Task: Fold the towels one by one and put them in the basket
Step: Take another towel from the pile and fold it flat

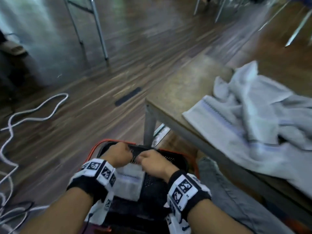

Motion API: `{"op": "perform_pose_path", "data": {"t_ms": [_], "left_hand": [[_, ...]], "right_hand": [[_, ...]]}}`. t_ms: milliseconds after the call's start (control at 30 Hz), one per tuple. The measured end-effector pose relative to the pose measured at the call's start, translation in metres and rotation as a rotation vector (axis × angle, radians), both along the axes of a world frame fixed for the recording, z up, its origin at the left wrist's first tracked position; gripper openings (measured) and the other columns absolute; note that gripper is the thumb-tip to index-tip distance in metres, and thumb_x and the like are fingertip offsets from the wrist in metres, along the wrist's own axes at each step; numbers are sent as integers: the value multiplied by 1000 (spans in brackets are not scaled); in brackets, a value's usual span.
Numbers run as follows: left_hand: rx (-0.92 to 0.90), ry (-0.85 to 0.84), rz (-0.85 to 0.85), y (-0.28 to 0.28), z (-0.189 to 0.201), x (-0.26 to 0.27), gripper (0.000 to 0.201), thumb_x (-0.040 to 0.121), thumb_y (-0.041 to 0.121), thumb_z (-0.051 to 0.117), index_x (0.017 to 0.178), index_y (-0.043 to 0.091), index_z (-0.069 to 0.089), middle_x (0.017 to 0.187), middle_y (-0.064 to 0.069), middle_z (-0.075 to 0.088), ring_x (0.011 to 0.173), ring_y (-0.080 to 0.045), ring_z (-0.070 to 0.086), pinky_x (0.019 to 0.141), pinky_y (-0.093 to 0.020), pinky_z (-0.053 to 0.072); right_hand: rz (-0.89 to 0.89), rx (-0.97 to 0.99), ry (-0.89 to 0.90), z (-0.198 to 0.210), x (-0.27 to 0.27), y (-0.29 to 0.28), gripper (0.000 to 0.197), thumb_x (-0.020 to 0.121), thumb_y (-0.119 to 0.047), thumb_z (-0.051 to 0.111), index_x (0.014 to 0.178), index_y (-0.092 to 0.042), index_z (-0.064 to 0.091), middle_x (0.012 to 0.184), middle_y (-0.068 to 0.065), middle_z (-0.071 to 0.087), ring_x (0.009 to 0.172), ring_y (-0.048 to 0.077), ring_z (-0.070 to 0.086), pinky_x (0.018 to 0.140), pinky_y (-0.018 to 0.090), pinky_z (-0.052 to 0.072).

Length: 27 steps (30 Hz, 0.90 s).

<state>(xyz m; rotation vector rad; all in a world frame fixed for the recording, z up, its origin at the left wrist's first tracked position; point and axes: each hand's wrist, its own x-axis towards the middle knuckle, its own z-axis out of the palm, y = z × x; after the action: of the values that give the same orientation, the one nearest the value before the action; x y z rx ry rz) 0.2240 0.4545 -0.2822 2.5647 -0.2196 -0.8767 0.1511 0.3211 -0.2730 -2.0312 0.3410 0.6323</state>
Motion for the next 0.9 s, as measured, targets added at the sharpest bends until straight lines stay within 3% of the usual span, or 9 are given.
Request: {"op": "perform_pose_path", "data": {"t_ms": [67,200,333,500,567,667,733,800,900], "left_hand": [[-5,-78,-34,-10,40,1,20,90,26,63,81,11,71,93,-13,73,90,-25,68,72,-29,47],[-61,-252,-130,-44,120,-8,24,91,16,55,97,5,75,106,-16,72,102,-30,67,82,-33,50],[-165,-385,-220,-99,193,-34,25,86,9,51,89,3,76,96,-14,75,94,-29,69,82,-38,55],[-219,-517,-388,-193,262,-95,23,87,13,47,71,6,62,79,-15,66,79,-31,61,74,-37,50],[-230,-579,-478,-235,278,-125,19,88,15,48,75,4,58,71,-11,61,85,-38,62,67,-34,43],[-218,-610,-642,-301,285,-168,21,89,20,48,74,6,51,97,-18,68,85,-35,58,67,-32,36],[-193,-565,-742,-341,275,-191,24,90,23,50,78,4,56,102,-21,68,84,-35,58,66,-32,36],[-142,-539,-820,-373,256,-210,27,92,26,52,84,3,64,93,-16,66,85,-34,59,63,-31,38],[-145,-569,-811,-404,222,-228,34,90,24,49,57,12,51,63,-2,55,61,-23,52,50,-28,31]], "right_hand": [[75,-124,-79,46,-7,-8,27,97,-17,46,96,2,66,94,17,67,80,27,60,70,31,46],[113,-380,-239,129,-39,-36,17,96,-28,47,90,-14,56,113,18,67,103,36,63,80,38,47],[16,-449,-399,200,-79,-86,25,101,-21,42,79,-14,53,102,18,65,96,32,60,81,38,45],[-178,-482,-518,265,-159,-173,30,101,-22,44,95,-1,64,101,12,70,93,31,64,83,41,51],[-266,-505,-525,276,-199,-210,29,100,-28,47,94,-7,65,98,7,72,89,27,67,82,42,53],[-388,-545,-479,274,-252,-266,29,98,-32,51,92,-7,66,91,7,73,85,24,67,82,43,55],[-469,-569,-420,259,-280,-300,31,97,-33,54,93,-5,66,89,9,73,84,27,67,79,42,55],[-553,-593,-360,238,-304,-331,23,95,-35,57,93,-14,66,90,2,71,87,23,64,72,34,52],[-640,-609,-242,202,-329,-370,18,91,-39,59,100,-23,62,96,-6,65,89,17,63,75,33,53]]}}
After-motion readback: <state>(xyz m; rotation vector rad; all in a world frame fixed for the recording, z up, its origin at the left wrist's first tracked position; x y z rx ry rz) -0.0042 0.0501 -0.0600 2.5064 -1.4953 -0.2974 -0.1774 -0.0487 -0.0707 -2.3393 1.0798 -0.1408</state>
